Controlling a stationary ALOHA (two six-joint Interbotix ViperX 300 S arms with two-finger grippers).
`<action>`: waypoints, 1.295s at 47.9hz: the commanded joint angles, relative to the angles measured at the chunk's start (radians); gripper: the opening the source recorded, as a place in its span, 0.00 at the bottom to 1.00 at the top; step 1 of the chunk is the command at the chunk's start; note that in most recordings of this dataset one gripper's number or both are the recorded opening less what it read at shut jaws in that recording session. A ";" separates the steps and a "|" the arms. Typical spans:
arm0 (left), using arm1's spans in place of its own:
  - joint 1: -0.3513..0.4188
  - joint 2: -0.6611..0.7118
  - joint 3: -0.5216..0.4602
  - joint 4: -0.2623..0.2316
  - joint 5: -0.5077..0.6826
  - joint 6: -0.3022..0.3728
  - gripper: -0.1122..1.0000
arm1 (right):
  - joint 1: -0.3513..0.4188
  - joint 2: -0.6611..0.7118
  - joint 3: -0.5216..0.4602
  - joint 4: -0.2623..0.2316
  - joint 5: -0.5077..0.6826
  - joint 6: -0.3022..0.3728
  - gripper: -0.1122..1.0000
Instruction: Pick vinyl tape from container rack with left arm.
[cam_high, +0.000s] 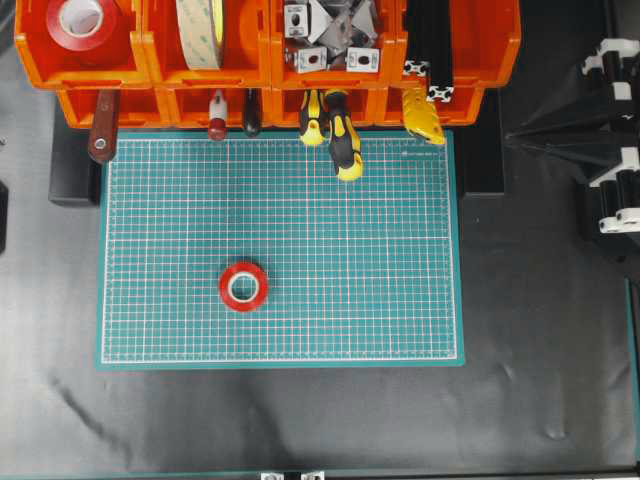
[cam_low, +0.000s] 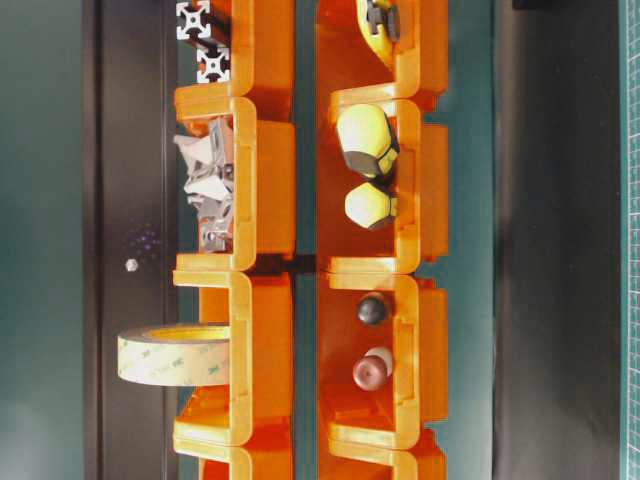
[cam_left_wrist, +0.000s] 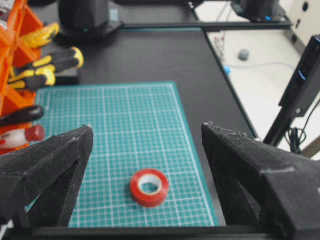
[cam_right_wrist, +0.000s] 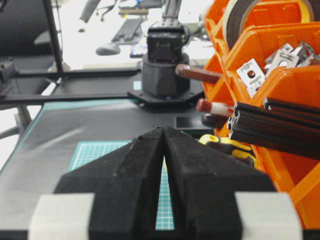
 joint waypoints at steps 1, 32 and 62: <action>0.000 0.006 -0.006 -0.002 -0.011 -0.003 0.86 | 0.002 0.000 -0.006 0.003 -0.006 0.002 0.10; 0.002 0.012 0.031 -0.002 -0.161 -0.002 0.86 | 0.003 -0.020 -0.008 0.003 -0.006 0.023 0.10; 0.002 0.041 0.072 -0.006 -0.202 -0.137 0.86 | 0.040 -0.017 -0.005 0.002 -0.020 0.026 0.10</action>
